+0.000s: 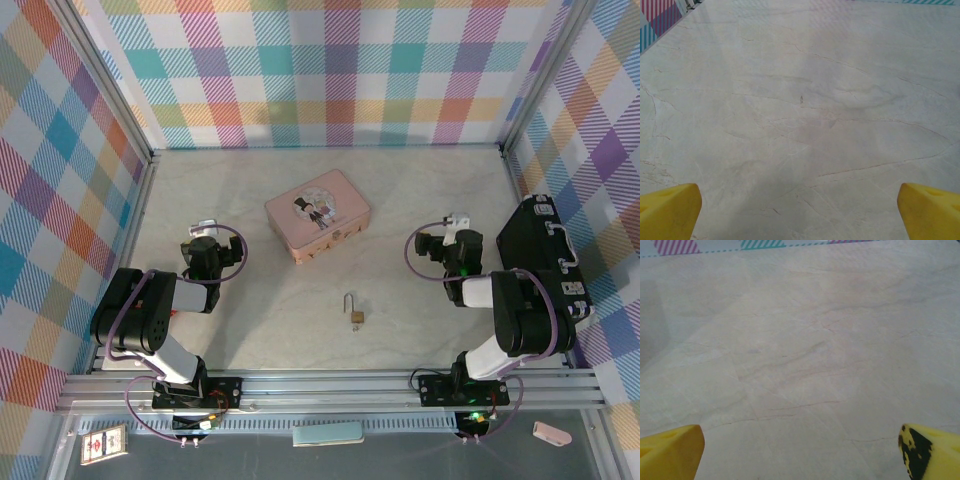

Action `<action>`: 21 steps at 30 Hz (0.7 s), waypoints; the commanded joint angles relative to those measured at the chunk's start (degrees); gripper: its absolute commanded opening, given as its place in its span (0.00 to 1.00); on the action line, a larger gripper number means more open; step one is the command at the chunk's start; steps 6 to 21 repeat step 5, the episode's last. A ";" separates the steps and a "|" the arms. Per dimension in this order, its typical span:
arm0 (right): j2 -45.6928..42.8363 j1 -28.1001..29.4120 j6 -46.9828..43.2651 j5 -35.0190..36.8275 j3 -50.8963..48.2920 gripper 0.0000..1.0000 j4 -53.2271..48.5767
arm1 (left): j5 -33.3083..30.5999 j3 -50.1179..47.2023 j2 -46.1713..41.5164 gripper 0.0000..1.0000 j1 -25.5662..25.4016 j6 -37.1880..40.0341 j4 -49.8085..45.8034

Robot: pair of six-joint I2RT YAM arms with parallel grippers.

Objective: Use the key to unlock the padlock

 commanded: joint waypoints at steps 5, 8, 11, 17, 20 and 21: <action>-0.88 -0.35 1.66 2.16 0.10 0.99 2.30 | 0.69 0.83 -0.53 1.00 0.51 -0.97 1.61; -0.88 -0.35 1.66 2.16 0.10 0.99 2.30 | 0.69 0.83 -0.53 1.00 0.51 -0.97 1.61; -0.88 -0.35 1.66 2.16 0.10 0.99 2.30 | 0.69 0.83 -0.53 1.00 0.51 -0.97 1.61; -0.88 -0.35 1.66 2.16 0.10 0.99 2.30 | 0.69 0.83 -0.53 1.00 0.51 -0.97 1.61; -0.88 -0.35 1.66 2.16 0.10 0.99 2.30 | 0.69 0.83 -0.53 1.00 0.51 -0.97 1.61; -0.88 -0.35 1.66 2.16 0.10 0.99 2.30 | 0.69 0.83 -0.53 1.00 0.51 -0.97 1.61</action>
